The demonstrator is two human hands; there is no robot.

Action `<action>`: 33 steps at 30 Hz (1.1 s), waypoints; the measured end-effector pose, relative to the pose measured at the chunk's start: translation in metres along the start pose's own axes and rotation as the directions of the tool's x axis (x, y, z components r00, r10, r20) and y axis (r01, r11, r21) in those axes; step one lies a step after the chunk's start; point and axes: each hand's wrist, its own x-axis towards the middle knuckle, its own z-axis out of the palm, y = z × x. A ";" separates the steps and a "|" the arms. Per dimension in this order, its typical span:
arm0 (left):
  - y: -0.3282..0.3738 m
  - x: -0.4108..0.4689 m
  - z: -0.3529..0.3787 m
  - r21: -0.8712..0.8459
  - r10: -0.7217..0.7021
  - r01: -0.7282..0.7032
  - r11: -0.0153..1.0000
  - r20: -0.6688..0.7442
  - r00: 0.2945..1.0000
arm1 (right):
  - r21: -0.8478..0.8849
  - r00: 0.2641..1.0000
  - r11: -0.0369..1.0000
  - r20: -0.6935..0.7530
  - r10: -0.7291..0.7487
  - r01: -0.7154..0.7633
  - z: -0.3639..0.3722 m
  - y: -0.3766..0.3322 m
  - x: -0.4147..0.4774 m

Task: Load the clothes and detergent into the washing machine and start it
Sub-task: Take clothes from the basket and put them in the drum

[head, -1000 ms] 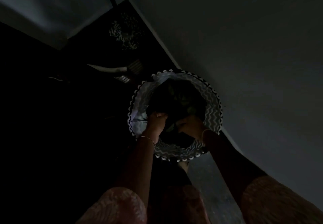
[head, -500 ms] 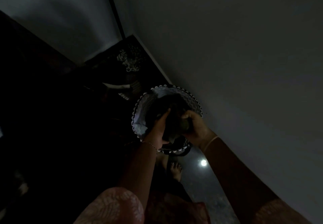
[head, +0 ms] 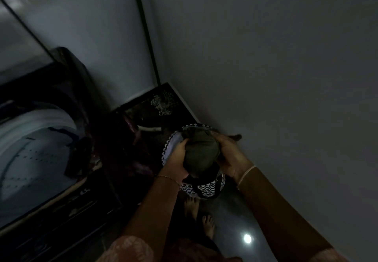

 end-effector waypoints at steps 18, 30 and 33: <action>0.058 -0.105 0.020 0.025 0.131 -0.140 0.990 0.222 0.966 | 0.102 0.990 0.994 0.140 0.012 -0.026 0.042 -0.018 -0.076; 0.083 -0.125 0.033 -0.128 0.341 -0.333 0.934 0.046 0.939 | 0.062 0.933 0.933 0.043 -0.356 0.353 0.090 -0.057 -0.095; 0.074 -0.140 0.034 -0.212 0.317 -0.286 0.934 0.128 0.940 | 0.141 0.913 0.905 0.014 -0.407 0.401 0.104 -0.063 -0.096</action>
